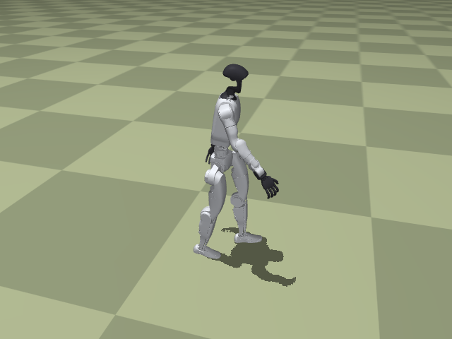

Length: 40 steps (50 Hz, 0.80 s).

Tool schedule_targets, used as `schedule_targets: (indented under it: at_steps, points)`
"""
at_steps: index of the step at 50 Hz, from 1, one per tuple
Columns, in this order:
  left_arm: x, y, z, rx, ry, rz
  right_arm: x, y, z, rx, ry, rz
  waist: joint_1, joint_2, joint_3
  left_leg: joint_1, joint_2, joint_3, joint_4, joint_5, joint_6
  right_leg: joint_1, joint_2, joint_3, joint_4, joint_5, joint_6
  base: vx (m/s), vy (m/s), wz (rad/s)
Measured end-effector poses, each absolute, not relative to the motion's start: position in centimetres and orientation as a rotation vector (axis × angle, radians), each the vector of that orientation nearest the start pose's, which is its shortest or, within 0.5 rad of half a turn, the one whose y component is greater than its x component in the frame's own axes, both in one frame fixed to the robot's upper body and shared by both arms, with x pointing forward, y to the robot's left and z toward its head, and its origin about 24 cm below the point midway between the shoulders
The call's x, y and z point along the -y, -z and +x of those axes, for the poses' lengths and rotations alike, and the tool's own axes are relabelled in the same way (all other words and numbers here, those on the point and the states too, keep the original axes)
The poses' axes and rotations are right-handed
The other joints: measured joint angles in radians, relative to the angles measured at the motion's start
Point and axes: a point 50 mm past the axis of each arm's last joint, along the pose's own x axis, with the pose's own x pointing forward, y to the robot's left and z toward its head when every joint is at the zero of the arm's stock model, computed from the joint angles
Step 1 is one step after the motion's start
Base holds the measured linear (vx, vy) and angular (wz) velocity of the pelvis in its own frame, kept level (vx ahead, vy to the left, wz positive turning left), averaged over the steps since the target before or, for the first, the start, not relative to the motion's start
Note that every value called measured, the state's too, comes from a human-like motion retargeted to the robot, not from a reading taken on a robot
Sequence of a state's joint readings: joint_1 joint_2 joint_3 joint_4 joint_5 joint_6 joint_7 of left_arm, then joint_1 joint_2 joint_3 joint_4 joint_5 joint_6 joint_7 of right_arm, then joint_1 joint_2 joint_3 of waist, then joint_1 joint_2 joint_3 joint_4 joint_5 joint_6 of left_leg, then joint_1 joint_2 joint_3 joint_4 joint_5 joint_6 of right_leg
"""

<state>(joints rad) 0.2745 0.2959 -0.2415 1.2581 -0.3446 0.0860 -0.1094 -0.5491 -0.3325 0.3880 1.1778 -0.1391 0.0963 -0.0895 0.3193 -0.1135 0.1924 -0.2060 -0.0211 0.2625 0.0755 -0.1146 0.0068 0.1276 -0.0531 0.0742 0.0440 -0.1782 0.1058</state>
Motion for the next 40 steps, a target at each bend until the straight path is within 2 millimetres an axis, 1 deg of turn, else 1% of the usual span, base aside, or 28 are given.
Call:
schedule_targets:
  at_steps: [2, 5, 7, 10, 12, 13, 15, 18, 20, 21, 22, 23, 25, 27, 30, 32, 35, 38, 40]
  points:
    - [-23.9, 16.6, -3.9, -1.568, -0.126, -0.022, 22.2, 4.4, 30.5, -0.656, -0.049, -0.782, 0.003, 0.031, 0.011, 0.006, 0.022, -0.002, -0.097, 0.017, -0.051, 0.047, 0.027, 0.011, 0.002, -0.013, -0.014, 0.49, 0.10, -0.26]
    - [-23.2, 16.7, -2.4, -1.483, -0.068, -0.040, 21.3, 3.7, 31.3, -0.600, -0.076, -0.790, -0.002, 0.044, 0.014, -0.003, 0.032, -0.004, -0.163, -0.015, -0.101, 0.103, 0.037, 0.023, 0.004, -0.032, -0.019, 0.51, 0.12, -0.14]
    - [-23.1, 16.6, -1.2, -1.428, -0.053, -0.052, 20.6, 4.1, 31.0, -0.595, -0.120, -0.805, -0.005, 0.038, 0.001, -0.003, 0.036, 0.023, -0.163, -0.036, -0.109, 0.125, 0.033, 0.028, 0.011, -0.040, -0.019, 0.53, 0.13, -0.17]
    - [-23.0, 16.5, 0.4, -1.367, -0.050, -0.061, 19.6, 5.7, 29.6, -0.626, -0.199, -0.832, -0.009, 0.029, -0.032, 0.031, 0.049, 0.091, -0.155, -0.019, -0.112, 0.150, 0.034, 0.044, 0.036, -0.036, -0.030, 0.57, 0.15, -0.23]
    - [-23.6, 16.4, 2.6, -1.336, -0.061, -0.046, 19.1, 6.8, 28.5, -0.656, -0.251, -0.848, -0.019, 0.023, -0.054, 0.052, 0.064, 0.123, -0.151, 0.005, -0.112, 0.142, 0.047, 0.054, 0.083, -0.013, -0.036, 0.60, 0.18, -0.17]
    - [-23.9, 16.4, 3.5, -1.332, -0.061, -0.027, 18.9, 7.5, 27.6, -0.683, -0.270, -0.850, -0.024, 0.020, -0.065, 0.065, 0.070, 0.132, -0.146, 0.007, -0.110, 0.137, 0.051, 0.058, 0.115, 0.006, -0.033, 0.61, 0.20, -0.14]
    - [-24.4, 16.4, 5.0, -1.343, -0.056, 0.027, 18.9, 9.4, 25.3, -0.759, -0.296, -0.842, -0.034, 0.017, -0.089, 0.095, 0.076, 0.136, -0.134, -0.011, -0.102, 0.118, 0.060, 0.061, 0.205, 0.065, -0.016, 0.62, 0.22, -0.09]
    - [-25.3, 16.1, 7.5, -1.378, -0.032, 0.160, 19.3, 12.3, 20.9, -0.912, -0.290, -0.786, -0.061, 0.016, -0.122, 0.138, 0.077, 0.108, -0.117, -0.069, -0.070, 0.026, 0.076, 0.048, 0.442, 0.195, 0.018, 0.59, 0.23, 0.14]
    - [-26.0, 15.5, 10.0, -1.374, -0.025, 0.261, 19.8, 13.9, 17.9, -1.018, -0.263, -0.733, -0.089, 0.018, -0.135, 0.163, 0.073, 0.080, -0.103, -0.104, -0.049, -0.063, 0.082, 0.028, 0.626, 0.286, 0.035, 0.55, 0.22, 0.43]
    - [-26.3, 15.0, 11.6, -1.352, -0.030, 0.305, 20.1, 14.5, 16.4, -1.069, -0.245, -0.707, -0.105, 0.021, -0.137, 0.174, 0.070, 0.065, -0.095, -0.119, -0.044, -0.110, 0.079, 0.010, 0.709, 0.317, 0.033, 0.52, 0.20, 0.54]
    - [-26.5, 14.4, 13.2, -1.323, -0.038, 0.343, 20.4, 15.1, 14.9, -1.119, -0.228, -0.683, -0.122, 0.025, -0.138, 0.185, 0.068, 0.051, -0.087, -0.133, -0.041, -0.156, 0.073, -0.011, 0.785, 0.335, 0.026, 0.50, 0.19, 0.60]
    - [-26.6, 13.7, 15.0, -1.281, -0.053, 0.371, 20.8, 15.5, 13.5, -1.167, -0.211, -0.662, -0.139, 0.030, -0.137, 0.197, 0.067, 0.037, -0.079, -0.146, -0.042, -0.200, 0.062, -0.037, 0.849, 0.327, 0.007, 0.48, 0.18, 0.63]
    - [-26.6, 12.0, 19.0, -1.165, -0.090, 0.387, 21.5, 16.2, 10.9, -1.254, -0.187, -0.625, -0.175, 0.043, -0.128, 0.219, 0.063, 0.010, -0.064, -0.170, -0.047, -0.279, 0.030, -0.093, 0.939, 0.257, -0.046, 0.46, 0.17, 0.69]
    - [-26.2, 9.8, 23.1, -1.012, -0.115, 0.349, 22.1, 16.6, 8.7, -1.326, -0.181, -0.591, -0.212, 0.055, -0.116, 0.239, 0.055, -0.020, -0.051, -0.190, -0.051, -0.343, -0.006, -0.146, 0.959, 0.177, -0.089, 0.44, 0.15, 0.75]
    - [-24.9, 5.7, 28.7, -0.768, -0.106, 0.243, 22.7, 17.0, 5.9, -1.411, -0.199, -0.543, -0.266, 0.069, -0.100, 0.267, 0.041, -0.068, -0.036, -0.218, -0.045, -0.411, -0.045, -0.210, 0.882, 0.101, -0.113, 0.43, 0.11, 0.80]
    - [-23.8, 2.9, 31.4, -0.619, -0.076, 0.166, 22.9, 17.1, 4.4, -1.450, -0.222, -0.515, -0.302, 0.074, -0.092, 0.286, 0.028, -0.101, -0.030, -0.236, -0.036, -0.430, -0.057, -0.242, 0.750, 0.074, -0.104, 0.44, 0.06, 0.82]
    - [-22.4, -0.9, 34.2, -0.435, -0.022, 0.088, 23.0, 17.2, 2.8, -1.483, -0.250, -0.482, -0.356, 0.071, -0.079, 0.319, -0.001, -0.148, -0.022, -0.265, -0.023, -0.421, -0.068, -0.267, 0.461, 0.093, -0.067, 0.46, 0.02, 0.82]
    - [-21.4, -3.5, 35.6, -0.303, 0.009, 0.061, 23.1, 17.1, 1.9, -1.494, -0.258, -0.460, -0.414, 0.045, -0.054, 0.370, -0.056, -0.202, -0.011, -0.301, -0.012, -0.367, -0.096, -0.236, 0.105, 0.215, 0.002, 0.51, -0.04, 0.91]
    - [-21.0, -4.5, 35.9, -0.247, 0.022, 0.077, 22.9, 17.2, 1.6, -1.501, -0.257, -0.445, -0.446, 0.030, -0.028, 0.421, -0.078, -0.236, -0.008, -0.329, -0.015, -0.337, -0.115, -0.203, -0.066, 0.293, 0.070, 0.56, -0.08, 0.83]
